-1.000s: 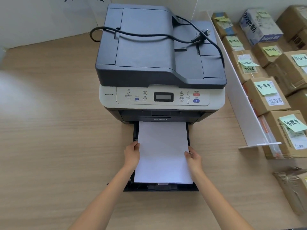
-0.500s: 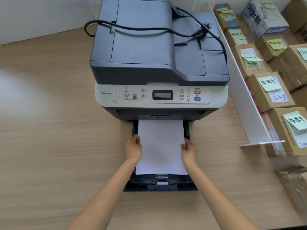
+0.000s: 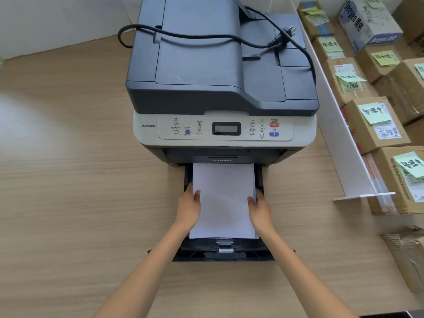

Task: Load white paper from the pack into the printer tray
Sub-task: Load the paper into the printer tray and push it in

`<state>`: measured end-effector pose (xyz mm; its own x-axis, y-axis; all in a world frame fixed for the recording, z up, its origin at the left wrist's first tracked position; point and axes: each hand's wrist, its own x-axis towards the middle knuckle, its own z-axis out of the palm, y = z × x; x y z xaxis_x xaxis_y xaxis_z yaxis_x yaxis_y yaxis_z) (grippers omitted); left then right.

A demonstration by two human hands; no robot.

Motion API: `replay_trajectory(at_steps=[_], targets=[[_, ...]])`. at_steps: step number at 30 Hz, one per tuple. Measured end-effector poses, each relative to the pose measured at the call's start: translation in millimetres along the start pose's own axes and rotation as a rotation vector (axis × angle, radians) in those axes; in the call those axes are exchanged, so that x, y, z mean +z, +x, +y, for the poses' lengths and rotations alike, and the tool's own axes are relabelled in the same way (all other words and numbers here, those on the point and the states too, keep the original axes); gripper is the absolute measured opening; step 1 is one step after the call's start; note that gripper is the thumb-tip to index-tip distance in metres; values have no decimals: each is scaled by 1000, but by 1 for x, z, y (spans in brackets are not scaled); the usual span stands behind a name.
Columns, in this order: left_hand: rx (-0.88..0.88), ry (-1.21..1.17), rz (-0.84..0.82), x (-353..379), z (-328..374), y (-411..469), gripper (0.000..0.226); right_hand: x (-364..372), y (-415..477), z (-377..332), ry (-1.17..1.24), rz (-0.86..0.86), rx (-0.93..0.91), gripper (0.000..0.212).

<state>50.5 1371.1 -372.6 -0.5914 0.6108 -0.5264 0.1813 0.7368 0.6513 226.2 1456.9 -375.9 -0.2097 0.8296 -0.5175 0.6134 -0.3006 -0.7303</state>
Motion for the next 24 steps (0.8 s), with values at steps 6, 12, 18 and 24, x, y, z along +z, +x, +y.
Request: replay_trajectory(at_steps=[6,12,18,24], targets=[[25,-13,-7,-7,-10,-19,51,-10,-16,4,66,20,-54,43],[127,57,-71,-9,-23,-47,51,-19,-41,15,100,21,-28,45],[219,152,-82,-11,-37,-70,49,-27,-66,26,48,69,-73,42],[284,112,91,-22,-45,-80,44,-37,-78,34,-24,139,-138,38]])
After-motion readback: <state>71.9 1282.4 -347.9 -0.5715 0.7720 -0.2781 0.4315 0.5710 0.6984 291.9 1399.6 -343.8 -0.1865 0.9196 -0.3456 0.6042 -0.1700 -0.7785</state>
